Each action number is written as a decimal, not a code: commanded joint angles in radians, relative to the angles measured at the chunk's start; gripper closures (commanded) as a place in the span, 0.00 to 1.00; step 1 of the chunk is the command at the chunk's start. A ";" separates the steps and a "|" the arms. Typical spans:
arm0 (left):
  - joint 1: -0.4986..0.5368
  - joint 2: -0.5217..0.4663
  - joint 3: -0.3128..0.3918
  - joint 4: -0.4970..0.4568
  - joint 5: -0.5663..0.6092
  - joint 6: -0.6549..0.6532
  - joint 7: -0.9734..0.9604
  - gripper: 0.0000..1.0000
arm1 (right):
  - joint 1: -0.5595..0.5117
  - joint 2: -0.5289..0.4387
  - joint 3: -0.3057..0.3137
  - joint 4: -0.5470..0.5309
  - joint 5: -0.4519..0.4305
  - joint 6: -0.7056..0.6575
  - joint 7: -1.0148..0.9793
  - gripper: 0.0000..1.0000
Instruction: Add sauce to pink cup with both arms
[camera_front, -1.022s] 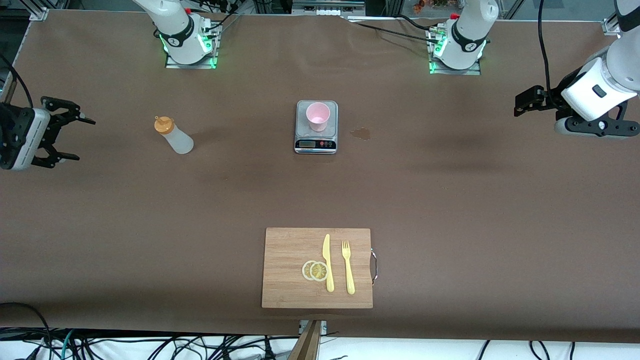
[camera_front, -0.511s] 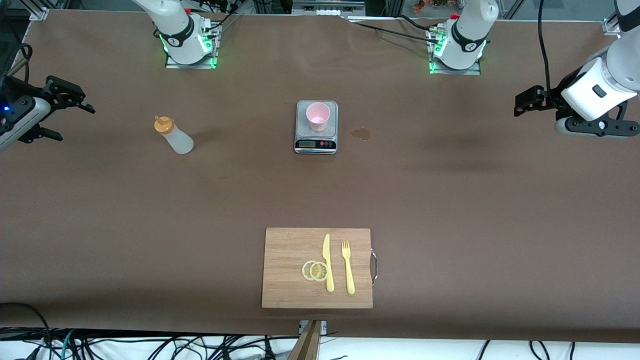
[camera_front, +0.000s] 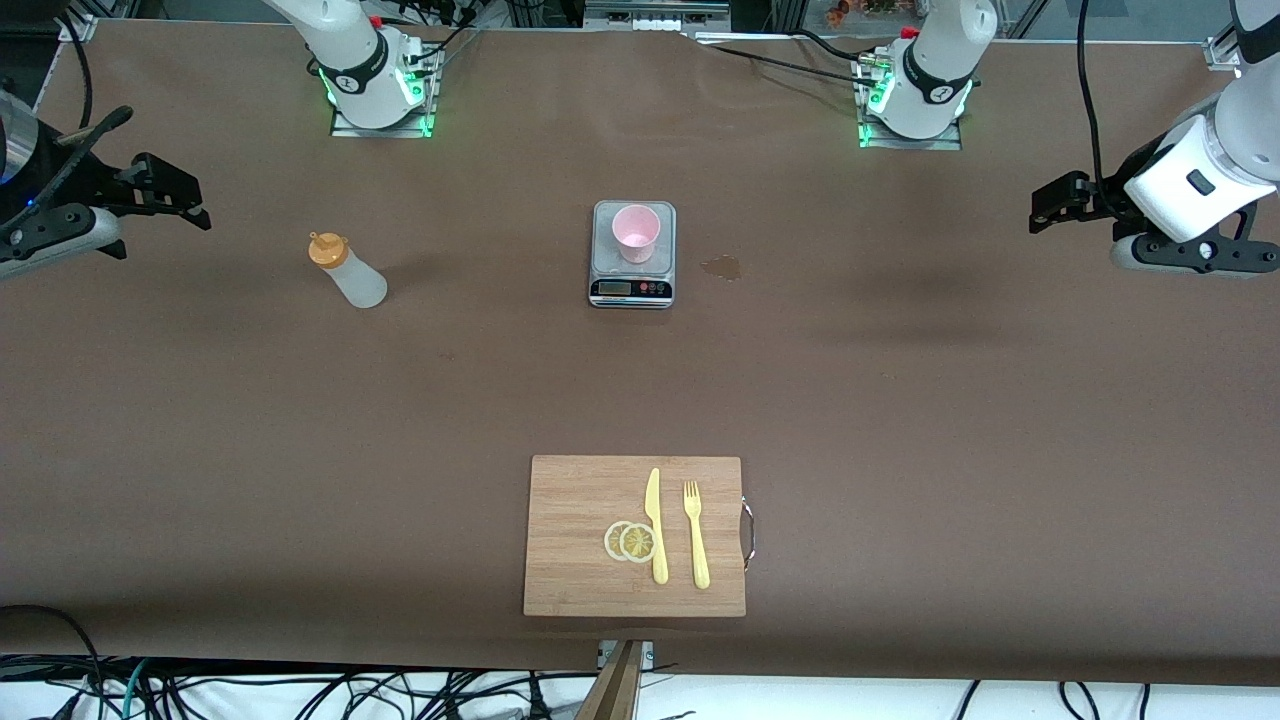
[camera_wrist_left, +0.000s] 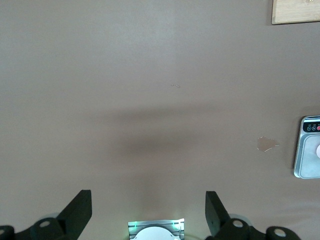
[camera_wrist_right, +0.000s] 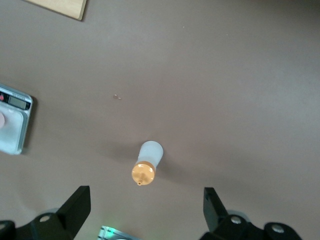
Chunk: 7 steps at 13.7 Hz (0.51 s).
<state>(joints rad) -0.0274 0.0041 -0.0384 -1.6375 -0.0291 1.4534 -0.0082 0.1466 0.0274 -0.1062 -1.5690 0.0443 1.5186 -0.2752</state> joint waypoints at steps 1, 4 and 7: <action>-0.003 0.002 -0.005 0.031 -0.028 -0.018 0.008 0.00 | -0.002 -0.020 0.011 -0.014 -0.026 0.008 0.060 0.00; -0.003 0.004 -0.001 0.033 -0.026 -0.021 0.008 0.00 | -0.012 -0.018 0.000 -0.016 -0.018 0.008 0.044 0.00; 0.009 0.004 0.009 0.028 -0.021 -0.021 0.020 0.00 | -0.013 -0.021 -0.026 -0.016 -0.006 0.011 0.059 0.00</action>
<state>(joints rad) -0.0280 0.0041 -0.0378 -1.6266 -0.0292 1.4525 -0.0082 0.1391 0.0275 -0.1306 -1.5690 0.0353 1.5200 -0.2376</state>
